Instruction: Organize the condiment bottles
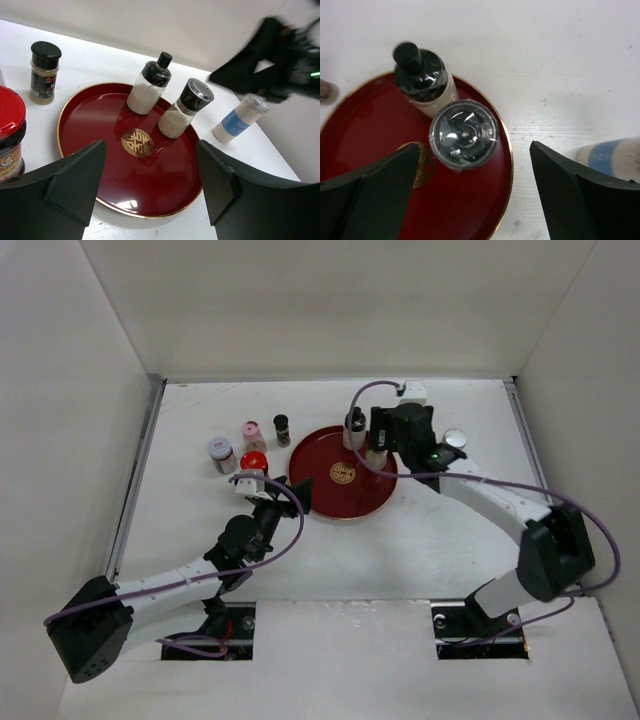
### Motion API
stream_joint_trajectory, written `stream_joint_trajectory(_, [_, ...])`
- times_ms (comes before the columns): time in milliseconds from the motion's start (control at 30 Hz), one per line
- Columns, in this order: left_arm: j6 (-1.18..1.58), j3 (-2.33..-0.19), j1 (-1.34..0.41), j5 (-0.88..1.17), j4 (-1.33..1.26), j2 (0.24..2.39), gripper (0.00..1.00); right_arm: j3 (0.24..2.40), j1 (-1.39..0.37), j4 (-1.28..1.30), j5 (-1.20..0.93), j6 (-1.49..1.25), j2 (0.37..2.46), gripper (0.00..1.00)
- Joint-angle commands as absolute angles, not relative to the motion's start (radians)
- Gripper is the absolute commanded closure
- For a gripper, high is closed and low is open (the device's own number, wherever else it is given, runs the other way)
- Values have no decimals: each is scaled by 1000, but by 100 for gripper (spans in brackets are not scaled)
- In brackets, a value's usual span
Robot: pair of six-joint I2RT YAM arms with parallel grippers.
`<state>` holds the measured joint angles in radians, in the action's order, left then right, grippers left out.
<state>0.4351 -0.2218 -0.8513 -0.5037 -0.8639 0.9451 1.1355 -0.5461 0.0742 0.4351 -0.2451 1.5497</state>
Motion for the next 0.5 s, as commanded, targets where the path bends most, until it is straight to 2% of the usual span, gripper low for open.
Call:
stream_joint_trajectory(0, [445,-213,-849,-497,-905,927,29,1088,-500,17,503,-273,1341,1])
stream_joint_trajectory(167, [445,-213,-854,-497,-905,920,29,956,-351,84,687,-310,1227,0])
stream_joint_trajectory(467, [448,-218,-860,-497,-905,939,29,936,-242,61,632,-354,1351,0])
